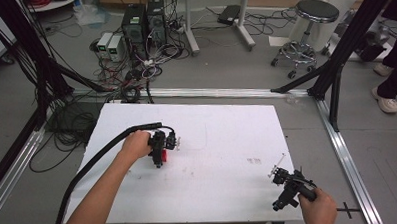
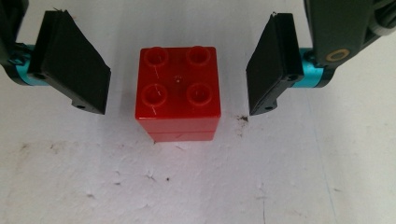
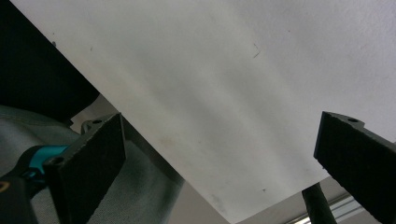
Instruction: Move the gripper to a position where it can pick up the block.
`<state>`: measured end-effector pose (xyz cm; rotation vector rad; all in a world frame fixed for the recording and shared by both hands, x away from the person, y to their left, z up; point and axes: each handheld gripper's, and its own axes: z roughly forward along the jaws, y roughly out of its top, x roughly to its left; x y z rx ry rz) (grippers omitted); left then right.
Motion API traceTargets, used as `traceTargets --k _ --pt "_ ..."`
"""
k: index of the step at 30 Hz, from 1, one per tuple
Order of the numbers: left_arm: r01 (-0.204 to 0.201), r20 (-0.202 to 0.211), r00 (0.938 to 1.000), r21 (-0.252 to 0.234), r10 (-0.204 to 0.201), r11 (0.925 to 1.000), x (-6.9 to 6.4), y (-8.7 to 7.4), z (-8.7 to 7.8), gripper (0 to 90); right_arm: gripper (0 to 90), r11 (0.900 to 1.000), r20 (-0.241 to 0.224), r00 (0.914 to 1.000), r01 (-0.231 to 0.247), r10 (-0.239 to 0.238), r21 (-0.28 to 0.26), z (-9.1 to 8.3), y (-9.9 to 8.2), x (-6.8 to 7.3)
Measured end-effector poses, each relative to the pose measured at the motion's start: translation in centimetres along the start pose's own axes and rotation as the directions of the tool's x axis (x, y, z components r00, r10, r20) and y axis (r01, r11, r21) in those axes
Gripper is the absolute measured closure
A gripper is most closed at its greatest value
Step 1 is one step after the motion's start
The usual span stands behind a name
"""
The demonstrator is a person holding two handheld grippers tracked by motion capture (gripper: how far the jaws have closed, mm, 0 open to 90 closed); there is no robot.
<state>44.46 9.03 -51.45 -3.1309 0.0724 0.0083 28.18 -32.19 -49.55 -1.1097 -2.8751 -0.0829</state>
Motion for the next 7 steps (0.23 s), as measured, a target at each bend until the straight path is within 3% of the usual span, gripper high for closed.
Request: traceTargets --k 7 --pt "0.001 0.001 1.0000 -0.012 -0.001 0.9999 -0.05 -0.27 -0.04 22.3 1.5 1.0000 -0.001 1.0000 -0.004 0.004 0.007 0.01 0.22 0.15"
